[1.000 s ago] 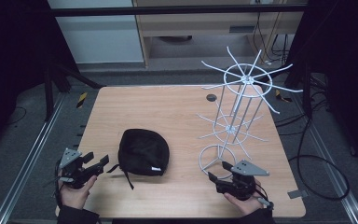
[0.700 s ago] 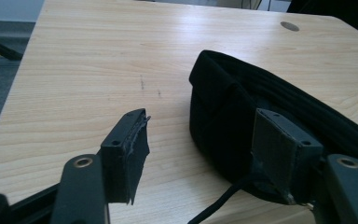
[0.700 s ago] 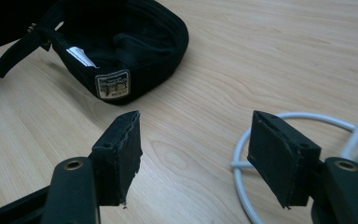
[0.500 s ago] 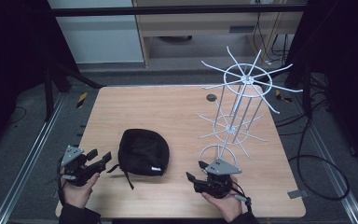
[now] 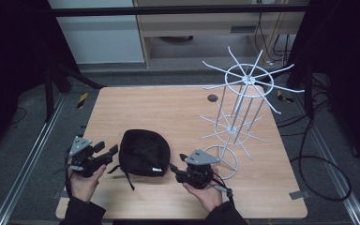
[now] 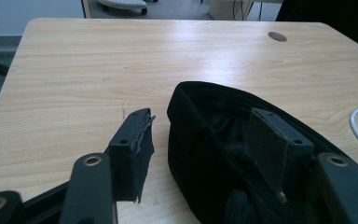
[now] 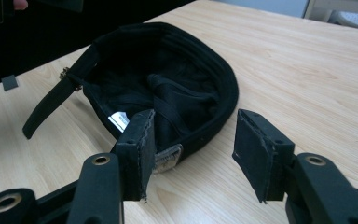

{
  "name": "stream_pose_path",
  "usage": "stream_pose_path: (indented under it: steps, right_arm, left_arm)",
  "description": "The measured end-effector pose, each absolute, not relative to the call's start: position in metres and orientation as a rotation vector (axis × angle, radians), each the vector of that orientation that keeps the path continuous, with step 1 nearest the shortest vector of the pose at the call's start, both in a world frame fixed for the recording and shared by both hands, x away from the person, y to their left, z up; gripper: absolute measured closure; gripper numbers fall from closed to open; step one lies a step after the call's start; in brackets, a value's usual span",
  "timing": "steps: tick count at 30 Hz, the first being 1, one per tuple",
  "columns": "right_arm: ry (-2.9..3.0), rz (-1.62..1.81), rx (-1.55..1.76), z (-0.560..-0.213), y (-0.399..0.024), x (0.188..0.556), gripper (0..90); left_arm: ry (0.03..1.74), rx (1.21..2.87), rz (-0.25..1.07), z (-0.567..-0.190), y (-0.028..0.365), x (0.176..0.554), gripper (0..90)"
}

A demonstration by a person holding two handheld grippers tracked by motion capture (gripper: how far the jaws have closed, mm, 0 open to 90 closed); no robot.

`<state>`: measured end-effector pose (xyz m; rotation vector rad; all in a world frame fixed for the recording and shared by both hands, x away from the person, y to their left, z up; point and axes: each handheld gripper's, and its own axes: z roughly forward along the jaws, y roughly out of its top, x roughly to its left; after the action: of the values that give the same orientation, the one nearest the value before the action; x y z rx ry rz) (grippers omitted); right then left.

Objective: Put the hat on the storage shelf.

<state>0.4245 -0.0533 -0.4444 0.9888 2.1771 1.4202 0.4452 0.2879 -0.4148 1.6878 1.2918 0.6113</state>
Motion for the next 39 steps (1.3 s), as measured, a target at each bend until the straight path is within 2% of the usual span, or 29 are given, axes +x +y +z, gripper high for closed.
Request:
stream_pose_path:
  steps: [17, 23, 30, 39]
  right_arm:
    - [2.203, 1.338, 1.073, -0.458, -0.025, 0.449, 51.5]
    - [2.237, 1.284, 1.094, -0.468, -0.020, 0.454, 52.4]
    - [2.280, 1.241, 1.140, -0.477, -0.012, 0.458, 51.5]
    - [2.289, 1.192, 1.181, -0.484, -0.006, 0.460, 55.0]
  left_arm:
    - [1.365, 1.837, 0.590, -0.439, 0.271, 0.480, 41.2]
    - [1.382, 1.839, 0.564, -0.444, 0.270, 0.478, 50.4]
    - [1.382, 1.862, 0.510, -0.449, 0.271, 0.474, 66.5]
    - [1.374, 1.897, 0.511, -0.450, 0.274, 0.468, 78.5]
